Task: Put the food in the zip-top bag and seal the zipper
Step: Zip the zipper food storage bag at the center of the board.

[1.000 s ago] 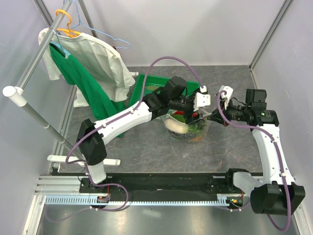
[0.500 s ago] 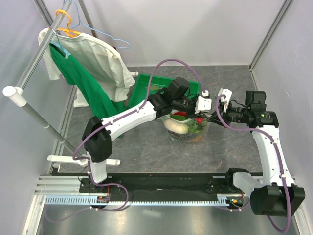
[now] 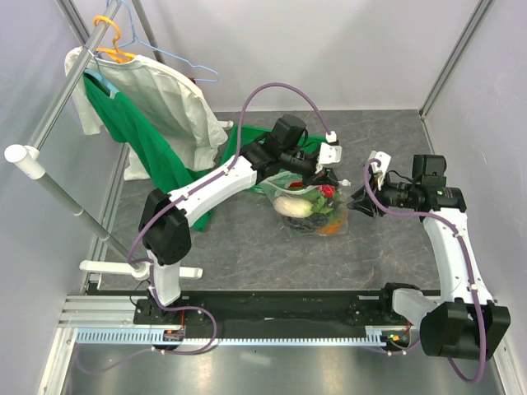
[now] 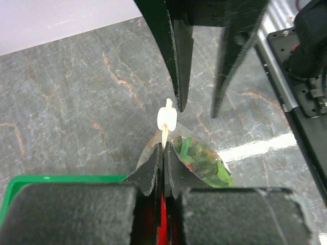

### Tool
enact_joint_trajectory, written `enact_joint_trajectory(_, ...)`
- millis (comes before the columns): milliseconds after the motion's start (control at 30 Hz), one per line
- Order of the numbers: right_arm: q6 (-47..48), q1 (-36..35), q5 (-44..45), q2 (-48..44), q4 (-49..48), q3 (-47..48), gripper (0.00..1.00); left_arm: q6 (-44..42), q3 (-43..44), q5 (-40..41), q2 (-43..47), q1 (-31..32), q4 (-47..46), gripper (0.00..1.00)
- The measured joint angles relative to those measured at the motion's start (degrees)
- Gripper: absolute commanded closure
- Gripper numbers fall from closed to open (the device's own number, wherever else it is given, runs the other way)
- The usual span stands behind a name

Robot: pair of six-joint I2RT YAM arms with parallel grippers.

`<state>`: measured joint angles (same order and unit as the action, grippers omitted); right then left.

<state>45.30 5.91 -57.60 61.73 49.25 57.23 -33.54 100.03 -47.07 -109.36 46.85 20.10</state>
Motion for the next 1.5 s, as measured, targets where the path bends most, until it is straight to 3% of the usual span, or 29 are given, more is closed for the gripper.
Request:
enact_joint_trajectory(233, -3.96, 0.74, -2.38, -0.46, -6.03, -1.84, 0.6, 0.79, 0.04, -2.45, 0.0, 0.0, 0.28, 0.98)
enact_joint_trajectory(533, -11.32, 0.74, -5.7, -0.92, -14.43, -3.02, 0.71, 1.66, -0.02, -3.15, 0.0, 0.0, 0.37, 0.98)
enact_joint_trajectory(700, -13.31, 0.68, -6.75, -0.76, -17.27, -3.76, 0.83, 1.81, -0.13, -4.07, 0.0, -0.02, 0.39, 0.98)
enact_joint_trajectory(733, -13.68, 0.59, -6.86, -0.68, -17.68, -3.76, 0.9, 1.86, -0.13, -4.09, 0.02, -0.02, 0.37, 0.98)
enact_joint_trajectory(833, -14.29, 0.2, -7.02, -0.33, -18.78, -3.87, 1.0, 2.19, -0.13, -4.17, 0.02, -0.02, 0.37, 0.97)
enact_joint_trajectory(867, -14.4, 0.17, -7.04, -0.2, -18.91, -3.87, 1.0, 2.32, -0.13, -4.17, 0.02, -0.02, 0.39, 0.92)
enact_joint_trajectory(900, -14.58, 0.15, -7.06, -0.09, -18.95, -3.89, 1.0, 2.49, -0.13, -4.17, 0.02, -0.07, 0.37, 0.77)
enact_joint_trajectory(933, -14.6, 0.11, -7.1, -0.07, -18.97, -3.89, 1.0, 2.6, -0.13, -4.17, 0.0, -0.13, 0.35, 0.69)
enact_joint_trajectory(1000, -14.67, 0.02, -7.13, -0.09, -19.06, -3.91, 1.0, 3.06, -0.13, -4.24, 0.02, -0.17, 0.31, 0.54)
enact_joint_trajectory(1033, -14.67, -0.02, -7.15, -0.09, -19.1, -3.93, 1.0, 3.34, -0.13, -4.2, 0.09, -0.17, 0.22, 0.52)
enact_joint_trajectory(1233, -14.64, -0.07, -7.13, -0.74, -19.3, -4.39, 1.0, 5.68, 0.26, -4.0, 0.13, -0.13, -0.55, 0.45)
enact_joint_trajectory(1500, -14.62, -0.07, -7.13, -2.29, -19.3, -4.87, 1.0, 7.58, 3.37, -3.98, 0.09, 0.5, -1.18, 0.44)
